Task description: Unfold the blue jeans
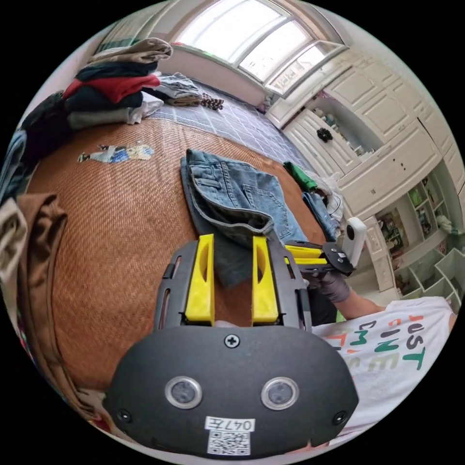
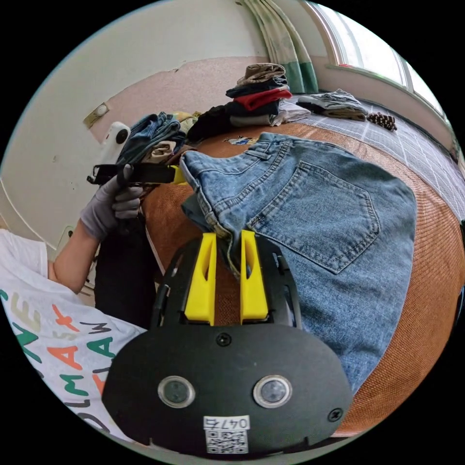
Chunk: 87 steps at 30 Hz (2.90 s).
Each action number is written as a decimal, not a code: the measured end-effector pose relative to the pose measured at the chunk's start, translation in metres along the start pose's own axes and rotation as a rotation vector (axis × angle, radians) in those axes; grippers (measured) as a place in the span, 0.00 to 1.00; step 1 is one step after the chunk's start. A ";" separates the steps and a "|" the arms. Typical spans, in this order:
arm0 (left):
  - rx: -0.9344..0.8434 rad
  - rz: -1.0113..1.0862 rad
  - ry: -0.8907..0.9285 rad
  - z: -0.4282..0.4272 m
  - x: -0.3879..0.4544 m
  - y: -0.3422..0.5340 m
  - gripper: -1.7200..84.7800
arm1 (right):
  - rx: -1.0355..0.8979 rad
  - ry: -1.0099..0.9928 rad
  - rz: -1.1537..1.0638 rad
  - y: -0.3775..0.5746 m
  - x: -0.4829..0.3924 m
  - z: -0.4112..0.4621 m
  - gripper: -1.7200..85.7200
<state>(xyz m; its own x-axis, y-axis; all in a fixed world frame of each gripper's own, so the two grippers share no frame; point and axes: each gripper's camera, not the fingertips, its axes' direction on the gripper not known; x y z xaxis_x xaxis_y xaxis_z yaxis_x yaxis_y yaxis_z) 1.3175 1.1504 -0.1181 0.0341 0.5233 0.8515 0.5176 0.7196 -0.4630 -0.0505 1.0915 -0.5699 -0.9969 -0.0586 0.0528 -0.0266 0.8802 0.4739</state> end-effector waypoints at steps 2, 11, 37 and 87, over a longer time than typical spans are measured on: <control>0.035 -0.069 -0.006 -0.010 -0.012 0.027 0.16 | 0.023 -0.031 0.011 0.009 0.007 -0.002 0.07; 0.073 -0.216 0.172 -0.030 -0.080 0.071 0.25 | 0.036 -0.094 0.001 0.041 0.019 -0.017 0.09; 0.179 -0.119 -0.040 -0.178 -0.055 -0.016 0.08 | 0.084 0.408 -0.457 0.074 -0.090 -0.057 0.05; -0.042 0.391 -0.359 -0.264 0.045 -0.397 0.15 | 0.312 0.573 0.832 0.449 0.232 -0.343 0.05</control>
<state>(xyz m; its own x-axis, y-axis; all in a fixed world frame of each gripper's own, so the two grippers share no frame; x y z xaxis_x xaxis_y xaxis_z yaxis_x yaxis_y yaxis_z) 1.3394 0.7681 0.1694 -0.0592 0.8774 0.4761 0.5590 0.4243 -0.7124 -0.2685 1.3118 -0.0432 -0.5276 0.4769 0.7030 0.5502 0.8223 -0.1450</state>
